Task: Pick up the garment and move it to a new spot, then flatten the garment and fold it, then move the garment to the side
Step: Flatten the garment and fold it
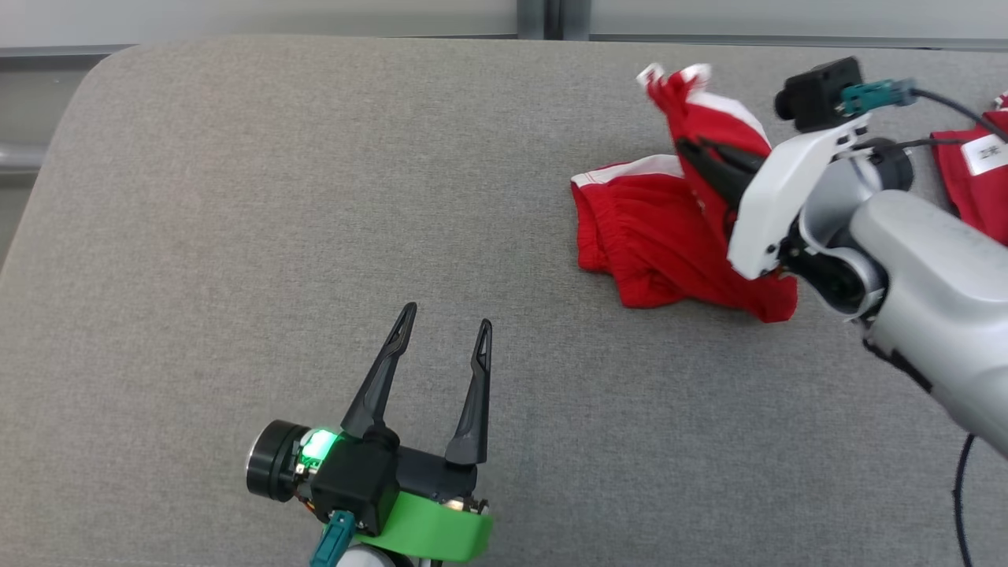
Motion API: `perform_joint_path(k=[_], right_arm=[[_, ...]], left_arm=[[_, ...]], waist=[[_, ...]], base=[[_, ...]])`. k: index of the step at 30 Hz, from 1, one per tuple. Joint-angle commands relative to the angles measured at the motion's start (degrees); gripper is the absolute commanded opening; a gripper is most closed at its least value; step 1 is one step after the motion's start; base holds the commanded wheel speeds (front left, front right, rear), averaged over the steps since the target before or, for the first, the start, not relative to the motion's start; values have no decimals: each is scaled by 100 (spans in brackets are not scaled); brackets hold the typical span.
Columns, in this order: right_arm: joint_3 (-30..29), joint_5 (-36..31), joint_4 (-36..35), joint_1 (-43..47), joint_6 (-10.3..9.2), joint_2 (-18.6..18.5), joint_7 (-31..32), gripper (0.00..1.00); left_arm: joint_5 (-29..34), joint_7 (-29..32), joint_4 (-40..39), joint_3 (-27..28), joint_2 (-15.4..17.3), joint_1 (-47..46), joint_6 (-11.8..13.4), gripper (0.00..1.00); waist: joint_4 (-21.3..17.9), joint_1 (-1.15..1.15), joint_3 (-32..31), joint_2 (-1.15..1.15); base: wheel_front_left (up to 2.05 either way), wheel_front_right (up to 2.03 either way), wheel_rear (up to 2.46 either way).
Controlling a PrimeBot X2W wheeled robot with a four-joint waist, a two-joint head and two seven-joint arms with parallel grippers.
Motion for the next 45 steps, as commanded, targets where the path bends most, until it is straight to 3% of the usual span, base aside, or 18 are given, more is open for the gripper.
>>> perform_joint_path(k=[1,8,9,10,13,17,23,28,36,45], right_arm=[[7,-26,76,97,-10,140,25,0],[21,45,498,269,-9,865,-34,1],[-20,73,567,291,-9,962,-100,93],[-65,106,586,293,-9,1020,-172,100],[-193,192,461,344,-9,1039,-494,100],[-459,154,106,406,-10,665,-1149,100],[-746,-398,-141,809,-9,-83,-1801,100],[-1350,-921,-400,1534,-9,-256,-1923,100],[-3152,-2878,-1301,3605,-9,525,-1919,100],[-4427,-4604,-2170,5249,-9,1553,-1920,100]], left_arm=[[-47,-15,-2,-21,6,36,11,100],[-106,-16,-7,-98,6,-28,52,100],[-119,-15,-2,-117,6,-40,57,100],[-124,-15,-3,-133,6,-55,51,100],[-123,-15,-5,-151,6,-82,69,100],[-120,-15,12,-61,7,-29,88,100],[-75,-15,-63,102,6,111,118,100],[-35,-15,-139,349,7,283,129,100],[-51,-15,-303,841,7,703,137,100],[73,-15,-355,1220,7,1274,118,100]], waist=[[70,0,13,0],[141,0,68,0],[149,0,76,0],[157,0,89,0],[158,0,115,0],[68,0,89,0],[-233,0,-87,0],[-515,0,-250,0],[-863,0,-624,0],[-1021,0,-1034,0]], base=[[0,0,0],[0,0,0],[0,0,0],[0,0,0],[0,0,0],[0,0,0],[0,0,0],[0,0,0],[0,0,0],[0,0,0]])
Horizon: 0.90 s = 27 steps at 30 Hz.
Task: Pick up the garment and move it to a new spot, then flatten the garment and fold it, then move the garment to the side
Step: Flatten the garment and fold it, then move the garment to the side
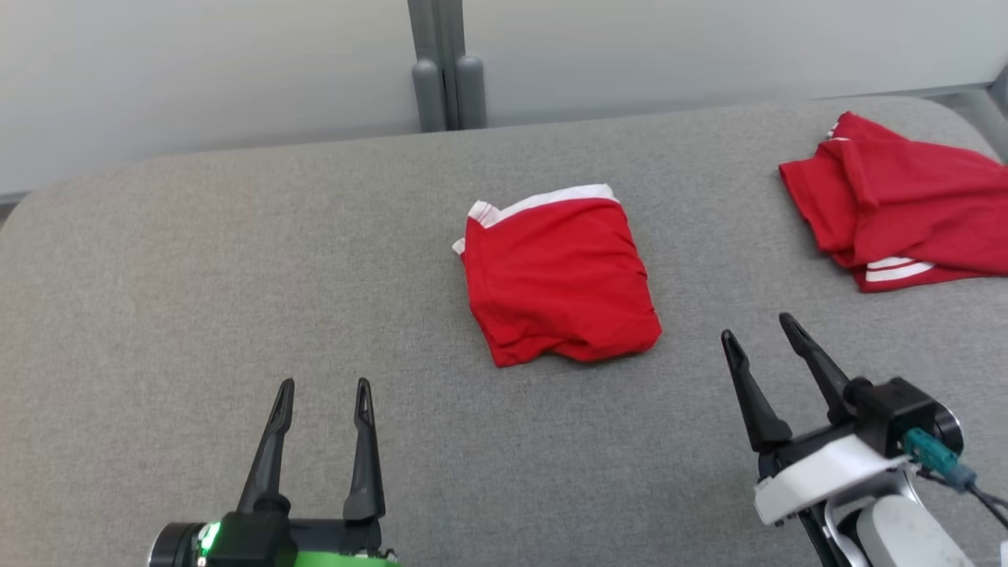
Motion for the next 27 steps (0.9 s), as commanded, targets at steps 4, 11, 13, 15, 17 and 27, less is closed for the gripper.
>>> perform_joint_path(k=[4,11,13,15,17,27], right_arm=[[-400,-511,-361,464,-8,313,-13,100],[-597,-844,-612,920,-8,567,-13,100],[-587,-876,-614,994,-8,612,-13,100],[-564,-898,-595,1032,-8,636,-13,100],[-550,-915,-582,1035,-8,650,-13,100],[-616,-854,-539,1072,-8,746,-14,100]], left_arm=[[90,-15,-60,151,8,334,5,100],[116,-15,-63,272,8,593,26,100],[165,-15,-42,279,8,642,-34,100],[204,-15,-11,303,8,675,-40,100],[243,-15,4,312,8,690,-35,100],[244,-15,20,340,8,704,11,100]], waist=[[-111,0,-239,0],[-115,0,-405,0],[-121,0,-451,0],[-132,0,-486,0],[-148,0,-514,0],[-172,0,-567,0]], base=[[0,0,0],[0,0,0],[0,0,0],[0,0,0],[0,0,0],[0,0,0]])
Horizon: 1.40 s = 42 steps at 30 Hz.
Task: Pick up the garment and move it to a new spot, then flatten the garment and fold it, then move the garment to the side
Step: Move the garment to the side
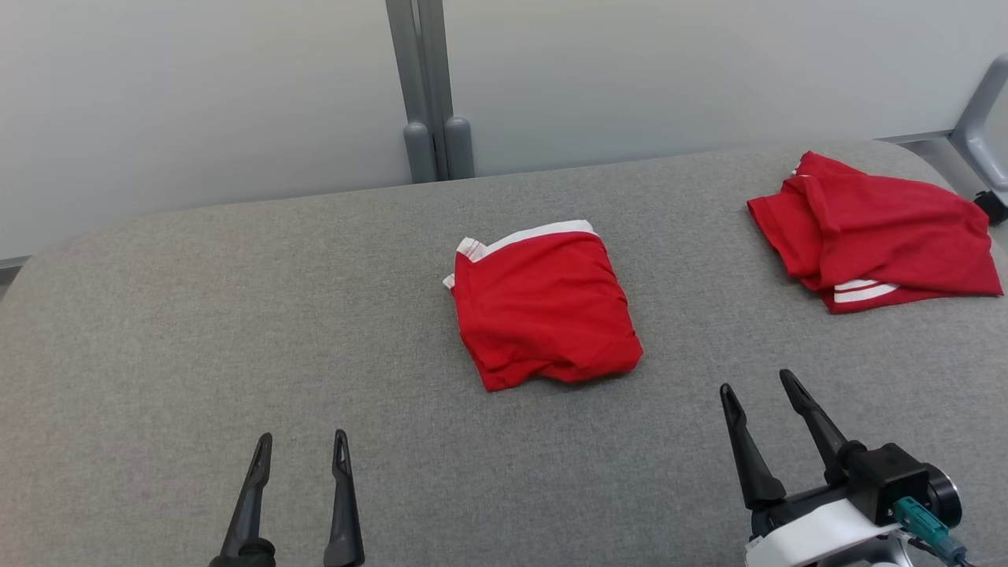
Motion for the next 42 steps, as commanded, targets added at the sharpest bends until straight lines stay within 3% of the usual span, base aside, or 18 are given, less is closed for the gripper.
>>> perform_joint_path(k=[1,17,42], right_arm=[[-16,16,15,63,-8,22,-14,100],[55,67,43,114,-8,56,-14,100],[162,37,61,-4,-8,14,-14,100]], left_arm=[[53,-15,13,22,8,74,-3,100],[3,-15,139,106,8,189,-114,100],[-5,-15,263,34,8,166,-42,100]], waist=[[2,0,-6,0],[55,0,-80,0],[116,0,-97,0]], base=[[0,0,0],[0,0,0],[0,0,0]])
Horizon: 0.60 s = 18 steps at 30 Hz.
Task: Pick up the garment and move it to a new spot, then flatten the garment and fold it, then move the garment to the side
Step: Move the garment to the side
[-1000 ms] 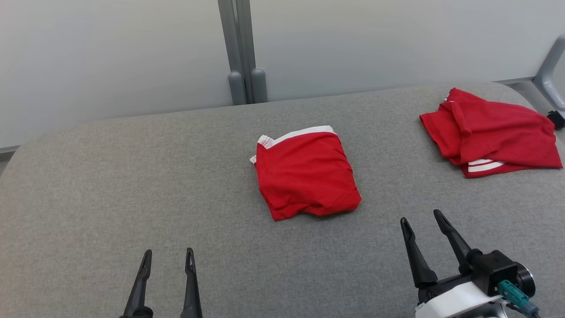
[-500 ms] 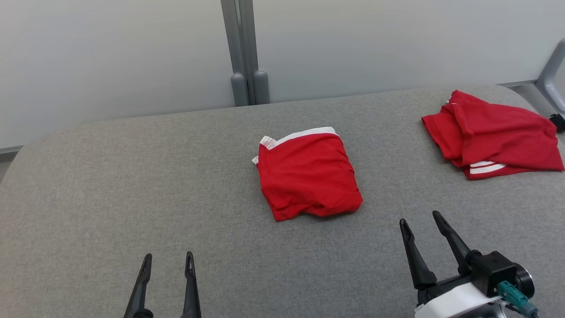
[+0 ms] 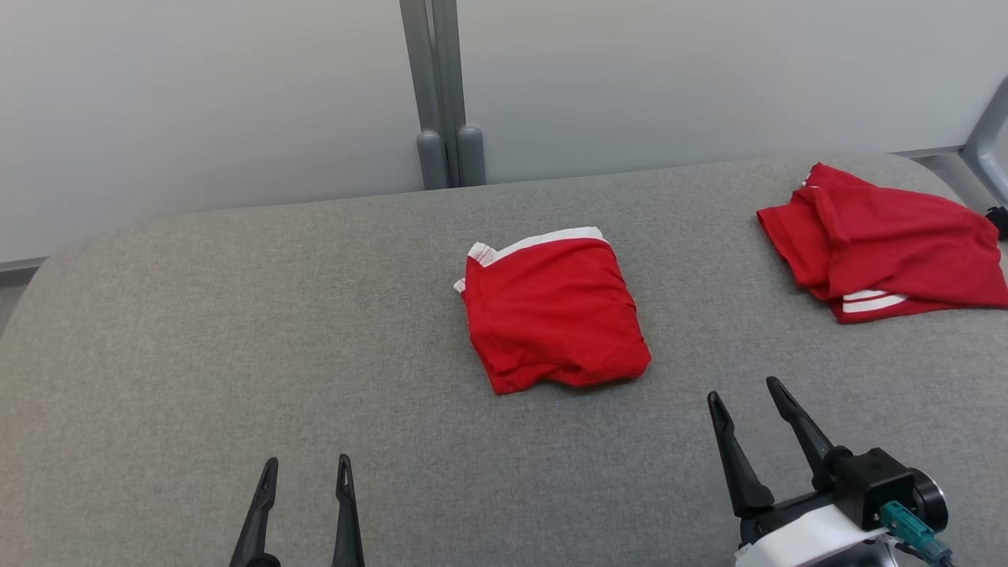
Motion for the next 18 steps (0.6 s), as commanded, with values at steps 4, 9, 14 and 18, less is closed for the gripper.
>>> perform_joint_path(k=[4,9,14,18], right_arm=[[138,54,96,-135,-8,6,-14,100],[582,568,337,-370,-9,-160,-14,100],[1029,1805,653,-903,-9,-451,-14,100],[1382,3169,836,-1520,-8,-853,-14,100]], left_arm=[[77,-15,57,-46,8,-42,37,100],[54,-15,105,-99,8,-165,21,100],[-14,-15,117,-237,8,-287,-32,100],[-23,-15,95,-309,8,-471,-72,100]], waist=[[57,0,74,0],[151,0,235,0],[277,0,485,0],[391,0,791,0]], base=[[0,0,0],[0,0,0],[0,0,0],[0,0,0]])
